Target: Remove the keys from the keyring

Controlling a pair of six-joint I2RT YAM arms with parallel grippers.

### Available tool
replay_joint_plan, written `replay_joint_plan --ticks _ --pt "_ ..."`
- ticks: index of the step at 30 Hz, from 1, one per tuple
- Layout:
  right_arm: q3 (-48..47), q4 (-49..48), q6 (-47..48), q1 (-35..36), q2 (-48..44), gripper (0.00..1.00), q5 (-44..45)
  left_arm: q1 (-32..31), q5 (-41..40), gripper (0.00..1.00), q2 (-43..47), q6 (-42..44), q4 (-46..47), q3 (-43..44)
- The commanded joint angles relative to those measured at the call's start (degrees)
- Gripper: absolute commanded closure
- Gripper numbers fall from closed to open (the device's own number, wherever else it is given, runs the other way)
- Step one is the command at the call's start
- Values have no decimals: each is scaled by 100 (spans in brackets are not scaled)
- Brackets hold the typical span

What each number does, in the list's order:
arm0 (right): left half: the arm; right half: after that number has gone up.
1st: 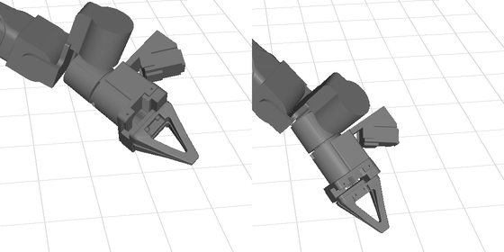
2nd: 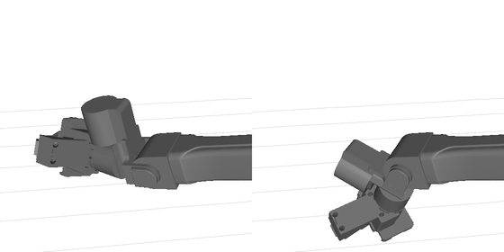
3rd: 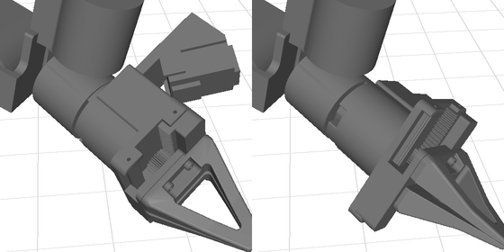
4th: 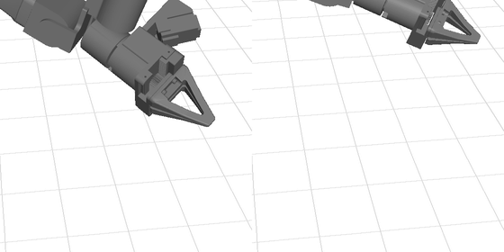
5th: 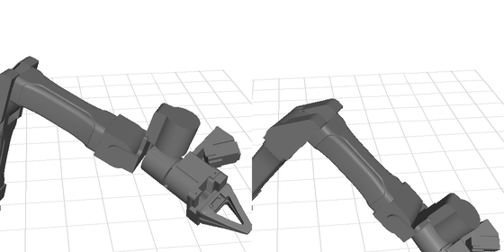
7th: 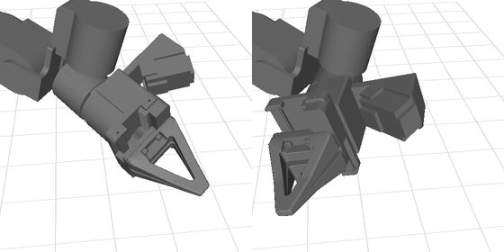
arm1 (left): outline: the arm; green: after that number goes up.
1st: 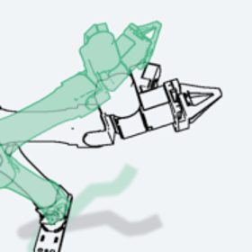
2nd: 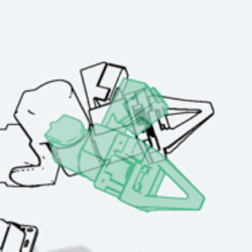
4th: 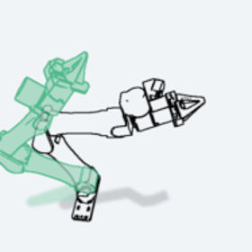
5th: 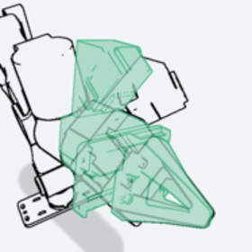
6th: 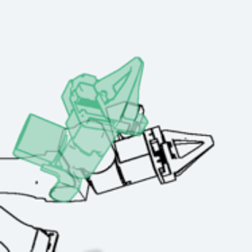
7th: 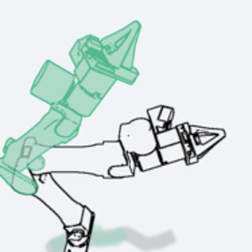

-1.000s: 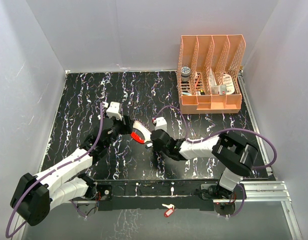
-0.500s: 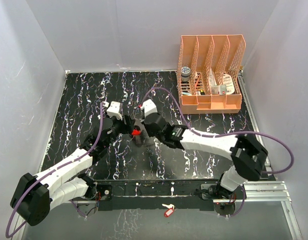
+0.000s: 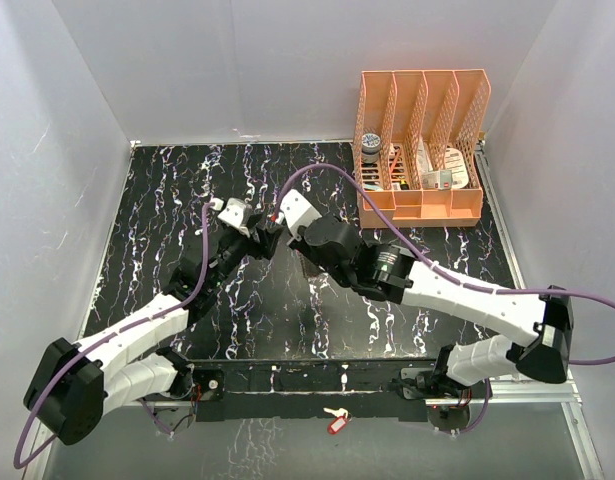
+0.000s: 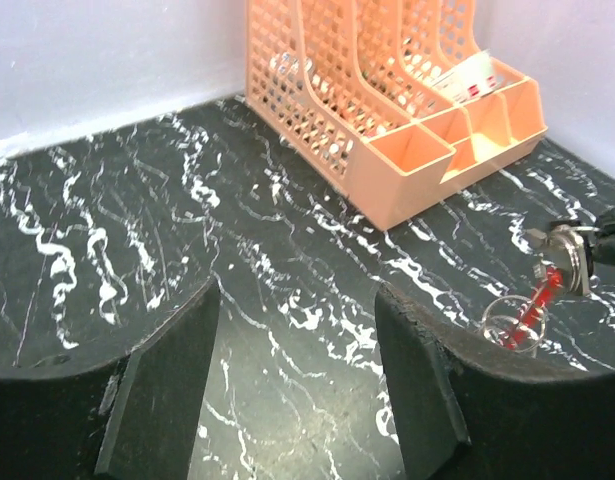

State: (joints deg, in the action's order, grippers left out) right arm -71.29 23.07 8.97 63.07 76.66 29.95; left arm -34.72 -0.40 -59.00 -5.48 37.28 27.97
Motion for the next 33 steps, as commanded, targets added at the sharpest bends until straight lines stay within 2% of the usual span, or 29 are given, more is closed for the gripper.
replay_joint_plan --ticks 1,5,12,16,26,31,33 --pt "-236 -35 718 162 -422 100 440 -2 604 38 33 116 987 225" --pt "-181 -152 867 244 -670 100 458 0 1291 36 85 95 1440 226" --pt "-97 -411 949 293 -896 100 502 0 2736 34 79 155 1646 248" --pt "-74 -450 948 310 -894 100 526 0 3202 29 44 -12 2215 120" --pt "20 -574 903 346 -1001 100 600 0 3582 20 -520 -348 2840 314" --pt "167 -669 784 347 -1104 100 786 -1 3184 21 -715 14 2454 151" --pt "193 -473 388 342 -1110 100 1014 -5 2987 24 -748 123 2103 68"
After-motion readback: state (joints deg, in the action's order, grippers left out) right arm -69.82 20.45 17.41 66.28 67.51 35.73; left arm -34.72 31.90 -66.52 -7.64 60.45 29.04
